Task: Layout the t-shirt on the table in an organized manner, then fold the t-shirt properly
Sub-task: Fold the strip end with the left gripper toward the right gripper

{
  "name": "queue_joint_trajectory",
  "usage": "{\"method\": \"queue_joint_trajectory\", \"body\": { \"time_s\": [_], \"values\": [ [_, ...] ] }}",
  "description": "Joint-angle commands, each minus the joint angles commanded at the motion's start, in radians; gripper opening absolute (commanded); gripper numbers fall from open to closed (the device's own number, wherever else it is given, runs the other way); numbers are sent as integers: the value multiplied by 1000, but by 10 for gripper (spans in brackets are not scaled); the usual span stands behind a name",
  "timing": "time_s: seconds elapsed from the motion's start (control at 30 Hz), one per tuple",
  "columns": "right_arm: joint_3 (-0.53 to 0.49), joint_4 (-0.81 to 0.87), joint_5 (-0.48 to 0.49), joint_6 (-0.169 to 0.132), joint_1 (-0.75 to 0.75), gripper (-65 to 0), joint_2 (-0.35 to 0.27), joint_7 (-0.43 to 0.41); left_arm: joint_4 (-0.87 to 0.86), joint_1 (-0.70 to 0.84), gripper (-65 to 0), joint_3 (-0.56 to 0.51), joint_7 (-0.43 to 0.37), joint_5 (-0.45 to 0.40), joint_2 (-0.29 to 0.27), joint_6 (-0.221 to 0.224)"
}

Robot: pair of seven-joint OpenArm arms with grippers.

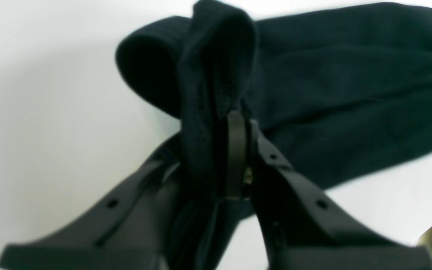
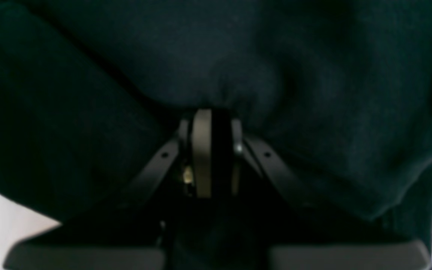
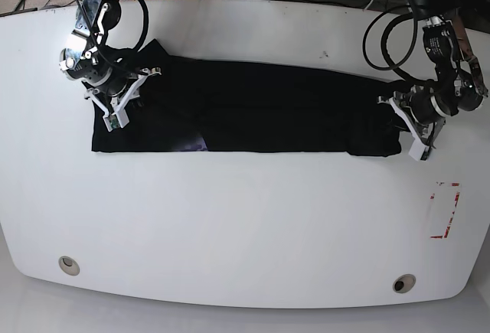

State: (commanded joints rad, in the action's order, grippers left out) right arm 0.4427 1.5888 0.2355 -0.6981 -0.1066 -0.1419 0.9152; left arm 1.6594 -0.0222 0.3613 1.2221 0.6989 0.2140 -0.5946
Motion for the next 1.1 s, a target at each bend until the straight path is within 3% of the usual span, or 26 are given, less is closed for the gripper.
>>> {"method": "queue_joint_trajectory", "body": {
  "time_s": [0.2, 0.67, 0.87, 1.1],
  "values": [
    [0, 0, 0, 0, 0, -583, 0, 0, 21, -6, -589, -41, 51, 0, -72, 2],
    [0, 2, 0, 0, 0, -583, 0, 0, 20, -6, -589, -48, 52, -8, -250, 3],
    [0, 2, 0, 0, 0, -583, 0, 0, 18, -6, -589, -66, 52, -8, -301, 3],
    [0, 2, 0, 0, 0, -583, 0, 0, 18, -8, -589, -143, 48, -9, -316, 5]
  ]
}}
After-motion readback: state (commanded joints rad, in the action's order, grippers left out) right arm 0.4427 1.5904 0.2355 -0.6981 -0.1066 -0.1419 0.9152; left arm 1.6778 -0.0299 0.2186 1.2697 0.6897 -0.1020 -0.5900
